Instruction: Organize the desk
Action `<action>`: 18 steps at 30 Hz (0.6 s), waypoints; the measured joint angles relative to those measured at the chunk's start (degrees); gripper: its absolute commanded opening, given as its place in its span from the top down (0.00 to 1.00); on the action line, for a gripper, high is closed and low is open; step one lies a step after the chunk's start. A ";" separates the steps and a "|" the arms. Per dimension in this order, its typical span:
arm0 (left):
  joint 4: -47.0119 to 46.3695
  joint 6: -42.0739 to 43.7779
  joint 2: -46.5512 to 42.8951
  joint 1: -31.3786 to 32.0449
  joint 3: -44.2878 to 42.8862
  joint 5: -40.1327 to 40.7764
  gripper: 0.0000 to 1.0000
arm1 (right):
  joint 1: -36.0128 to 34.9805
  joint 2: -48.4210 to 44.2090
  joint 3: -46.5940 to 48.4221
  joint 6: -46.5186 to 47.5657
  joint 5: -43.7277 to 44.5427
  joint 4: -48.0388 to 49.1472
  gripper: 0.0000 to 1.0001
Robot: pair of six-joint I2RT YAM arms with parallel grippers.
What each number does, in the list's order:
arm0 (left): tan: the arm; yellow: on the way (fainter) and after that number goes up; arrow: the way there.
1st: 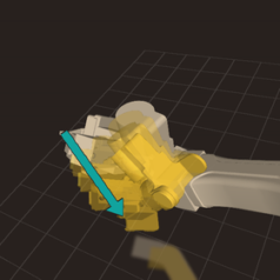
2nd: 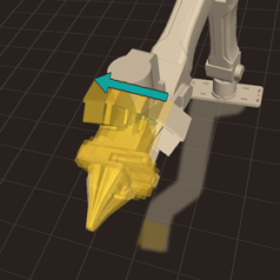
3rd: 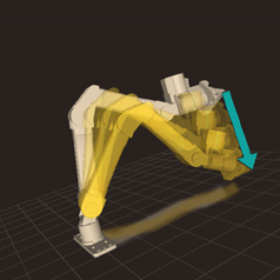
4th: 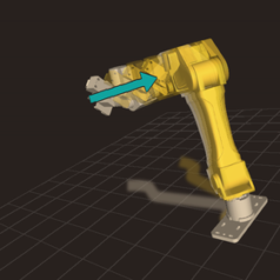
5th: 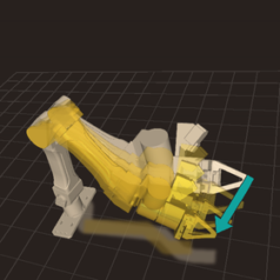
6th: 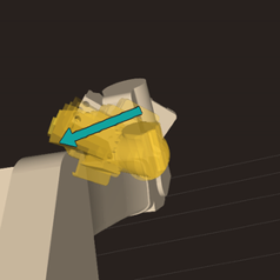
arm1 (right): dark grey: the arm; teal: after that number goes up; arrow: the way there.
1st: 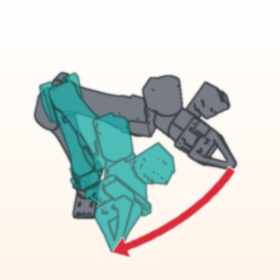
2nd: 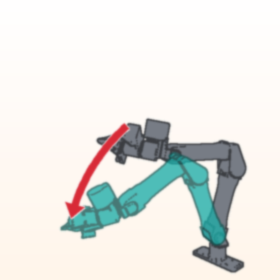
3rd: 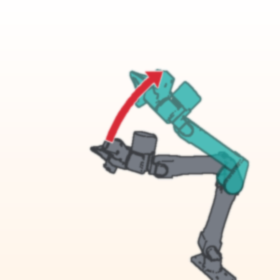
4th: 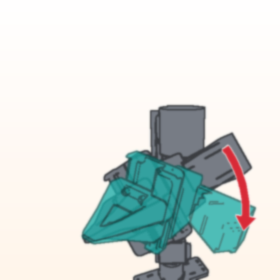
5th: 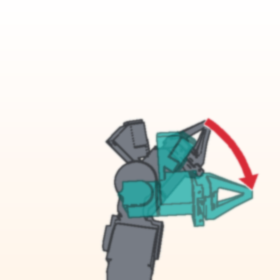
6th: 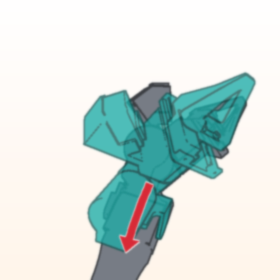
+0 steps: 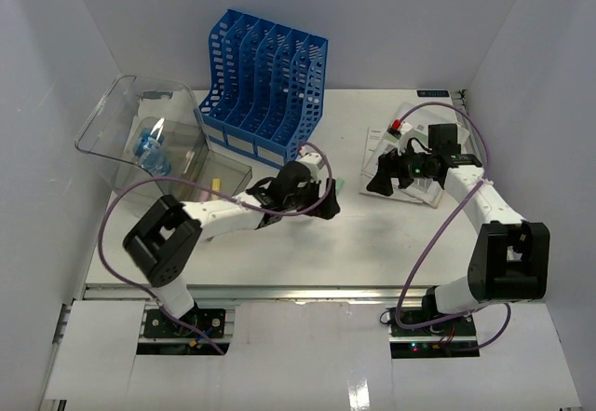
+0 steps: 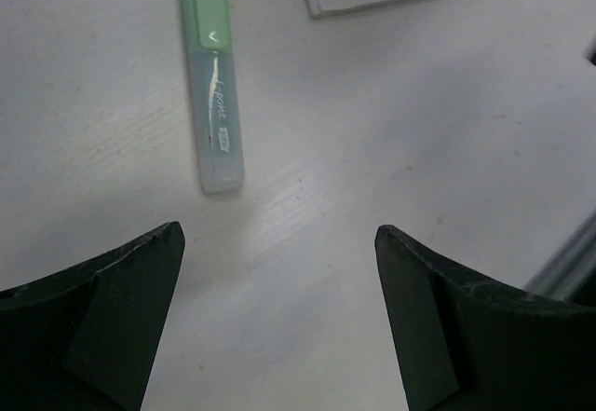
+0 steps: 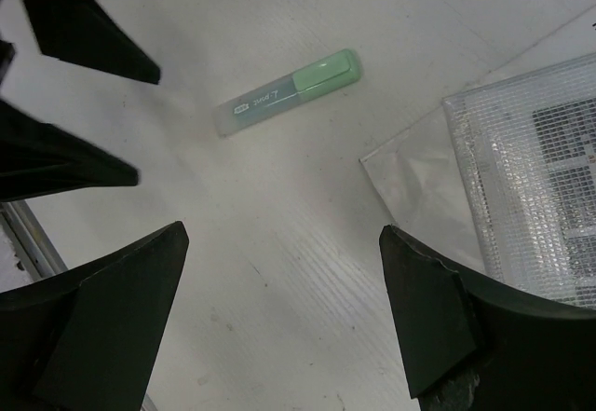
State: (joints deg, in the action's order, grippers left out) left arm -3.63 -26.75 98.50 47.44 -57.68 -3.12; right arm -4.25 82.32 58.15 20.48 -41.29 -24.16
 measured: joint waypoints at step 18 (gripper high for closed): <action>18.59 7.76 25.17 5.86 -29.73 22.63 0.41 | 2.29 -3.02 -3.34 2.47 -2.50 -0.57 0.10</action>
State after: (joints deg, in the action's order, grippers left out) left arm 14.96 -18.99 123.67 53.30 -87.41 19.51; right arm -1.96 79.30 54.82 22.95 -43.79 -24.73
